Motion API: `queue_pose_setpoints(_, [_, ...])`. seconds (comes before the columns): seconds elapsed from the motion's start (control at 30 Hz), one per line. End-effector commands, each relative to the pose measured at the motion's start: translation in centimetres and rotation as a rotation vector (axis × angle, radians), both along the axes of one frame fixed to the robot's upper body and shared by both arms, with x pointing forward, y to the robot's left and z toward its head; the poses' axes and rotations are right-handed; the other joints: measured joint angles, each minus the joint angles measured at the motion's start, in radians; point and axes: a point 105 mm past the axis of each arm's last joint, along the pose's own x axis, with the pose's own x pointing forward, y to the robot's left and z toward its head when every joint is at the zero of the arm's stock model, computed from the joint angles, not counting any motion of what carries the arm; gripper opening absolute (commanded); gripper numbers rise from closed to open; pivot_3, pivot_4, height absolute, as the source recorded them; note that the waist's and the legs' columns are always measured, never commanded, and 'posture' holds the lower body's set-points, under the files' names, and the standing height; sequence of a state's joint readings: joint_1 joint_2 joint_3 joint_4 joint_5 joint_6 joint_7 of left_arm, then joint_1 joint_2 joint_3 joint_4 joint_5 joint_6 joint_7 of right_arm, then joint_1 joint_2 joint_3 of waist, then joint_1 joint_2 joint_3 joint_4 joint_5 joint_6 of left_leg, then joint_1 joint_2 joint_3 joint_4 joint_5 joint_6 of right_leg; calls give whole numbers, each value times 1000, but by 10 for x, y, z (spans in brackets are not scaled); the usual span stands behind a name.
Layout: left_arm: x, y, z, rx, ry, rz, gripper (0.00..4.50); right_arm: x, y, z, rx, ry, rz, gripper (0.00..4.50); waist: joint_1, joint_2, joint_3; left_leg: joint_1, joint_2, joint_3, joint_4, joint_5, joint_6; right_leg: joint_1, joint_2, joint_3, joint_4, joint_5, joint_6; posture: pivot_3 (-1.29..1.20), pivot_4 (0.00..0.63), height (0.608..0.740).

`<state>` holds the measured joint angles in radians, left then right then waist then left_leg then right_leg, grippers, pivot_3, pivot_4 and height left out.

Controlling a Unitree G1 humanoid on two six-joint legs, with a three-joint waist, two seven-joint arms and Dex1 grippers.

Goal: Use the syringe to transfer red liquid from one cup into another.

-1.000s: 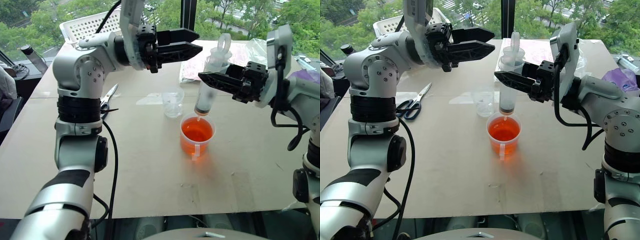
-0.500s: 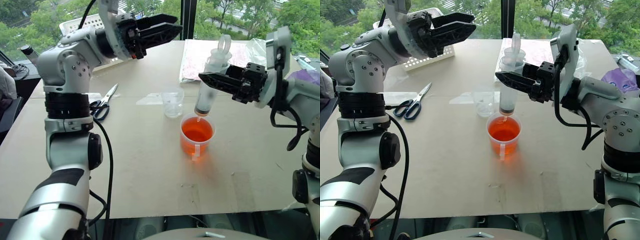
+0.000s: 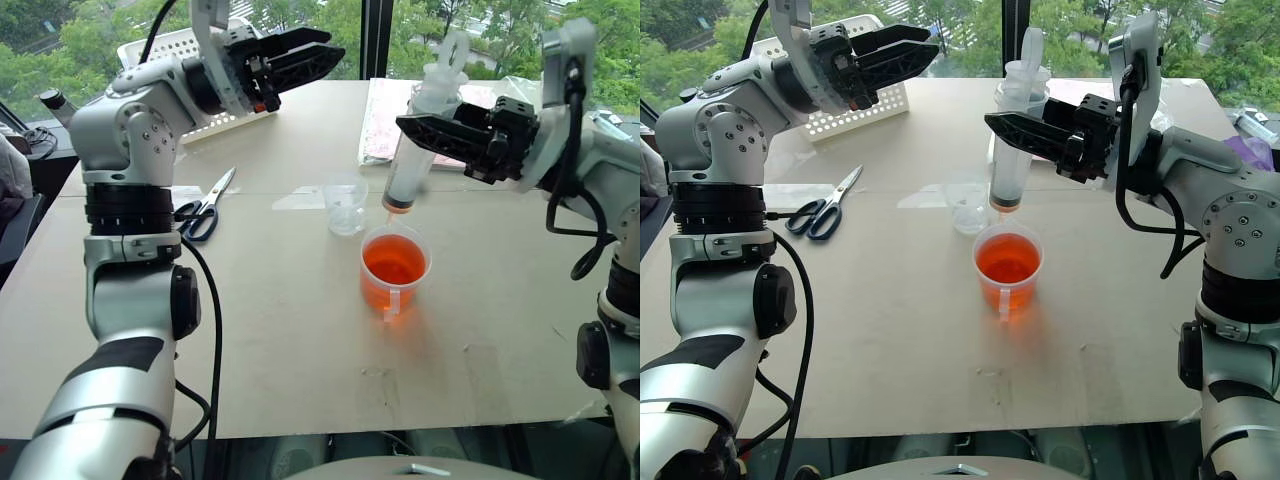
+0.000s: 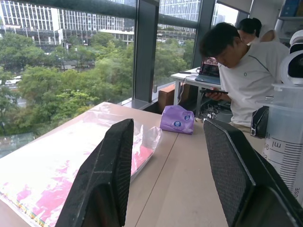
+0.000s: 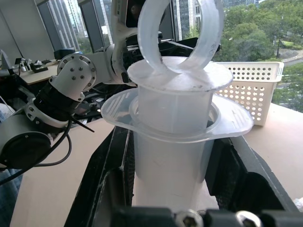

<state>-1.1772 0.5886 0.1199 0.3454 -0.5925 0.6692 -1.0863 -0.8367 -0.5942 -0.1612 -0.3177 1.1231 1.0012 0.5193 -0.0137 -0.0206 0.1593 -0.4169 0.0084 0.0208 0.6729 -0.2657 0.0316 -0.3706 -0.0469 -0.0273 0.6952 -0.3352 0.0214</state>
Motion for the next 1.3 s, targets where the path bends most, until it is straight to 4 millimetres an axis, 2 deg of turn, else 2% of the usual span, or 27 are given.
queue_pose_setpoints(0.03, [-8,-1,14,-15,-61,-18,2318,-10,-3,6,-2,-41,17,1559,0,0,0,0,0,0,0,0,0,0,0,0,0,0,0,0,150,740])
queue_pose_setpoints(0.33, [-30,-35,3,24,-37,-239,2318,-14,8,-16,-34,-2,18,1559,0,0,0,0,0,0,0,0,0,0,0,0,0,0,0,0,150,740])
queue_pose_setpoints(0.53, [-41,-55,-6,62,-34,-337,2318,-12,7,-32,-102,6,-10,1559,0,0,0,0,0,0,0,0,0,0,0,0,0,0,0,0,150,740])
queue_pose_setpoints(1.03, [-45,-71,-27,139,-20,-391,2318,-11,8,-29,-98,-16,-13,1559,0,0,0,0,0,0,0,0,0,0,0,0,0,0,0,0,150,740])
queue_pose_setpoints(1.3, [-52,-86,-29,126,-16,-440,2318,-12,11,-38,-138,-11,-12,1559,1,0,0,0,0,0,0,0,0,0,0,0,0,0,0,0,150,740])
